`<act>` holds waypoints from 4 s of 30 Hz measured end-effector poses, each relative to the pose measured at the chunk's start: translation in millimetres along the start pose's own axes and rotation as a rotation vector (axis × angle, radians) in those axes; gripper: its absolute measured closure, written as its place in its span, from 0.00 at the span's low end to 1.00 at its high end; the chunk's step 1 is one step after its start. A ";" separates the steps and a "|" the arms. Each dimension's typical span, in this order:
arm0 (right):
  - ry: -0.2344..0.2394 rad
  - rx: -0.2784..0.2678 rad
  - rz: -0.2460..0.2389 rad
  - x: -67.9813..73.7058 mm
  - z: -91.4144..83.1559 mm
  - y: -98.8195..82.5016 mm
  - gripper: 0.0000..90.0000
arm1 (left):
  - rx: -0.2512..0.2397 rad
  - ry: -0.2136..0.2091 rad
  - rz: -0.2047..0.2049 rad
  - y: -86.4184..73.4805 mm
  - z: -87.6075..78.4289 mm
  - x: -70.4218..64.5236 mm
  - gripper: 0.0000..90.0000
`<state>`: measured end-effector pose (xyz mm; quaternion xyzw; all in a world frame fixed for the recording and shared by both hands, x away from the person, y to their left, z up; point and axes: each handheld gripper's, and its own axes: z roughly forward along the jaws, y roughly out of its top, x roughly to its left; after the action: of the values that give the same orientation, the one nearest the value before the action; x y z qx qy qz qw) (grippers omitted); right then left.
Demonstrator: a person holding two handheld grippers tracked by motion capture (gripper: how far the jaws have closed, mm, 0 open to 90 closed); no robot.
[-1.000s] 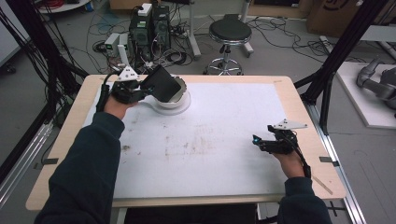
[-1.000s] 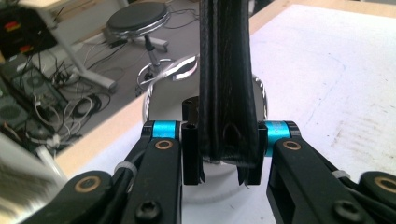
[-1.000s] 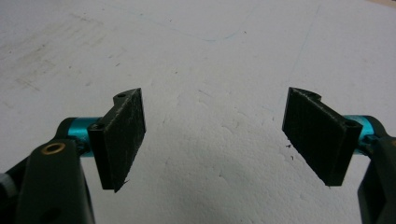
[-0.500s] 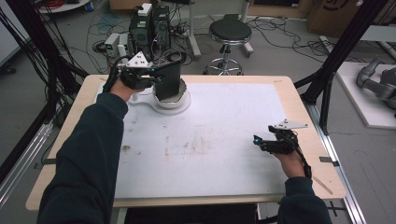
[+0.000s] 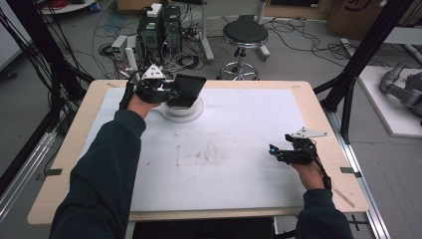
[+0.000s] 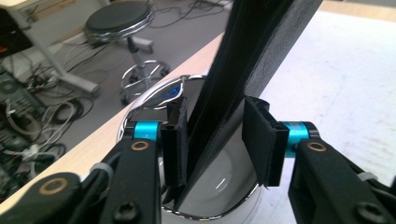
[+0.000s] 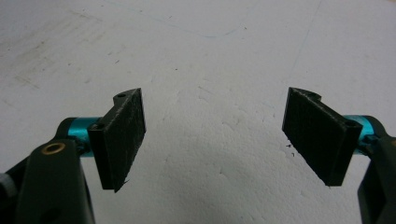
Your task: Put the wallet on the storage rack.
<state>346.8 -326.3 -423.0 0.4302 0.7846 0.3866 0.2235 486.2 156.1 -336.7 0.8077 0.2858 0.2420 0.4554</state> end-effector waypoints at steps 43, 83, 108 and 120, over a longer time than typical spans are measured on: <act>-0.003 0.011 -0.002 0.7 0.6 0.6 0.24 | -0.189 -0.181 0.214 50.7 -17.0 2.4 0.87; -0.002 0.021 0.011 2.3 -2.1 -1.6 0.24 | -0.189 -0.311 0.185 1.5 -49.0 17.3 0.86; 0.005 0.023 0.008 5.0 0.4 0.2 0.24 | -0.057 -0.180 0.064 -36.1 -44.2 3.9 0.50; 0.006 0.031 0.007 5.4 1.6 0.0 0.24 | -0.131 -0.122 0.132 -46.5 -43.5 2.1 0.77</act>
<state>345.1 -321.1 -424.0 0.4353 0.7896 0.3765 0.2129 448.2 203.1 -356.8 0.8065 0.1875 0.2398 0.5068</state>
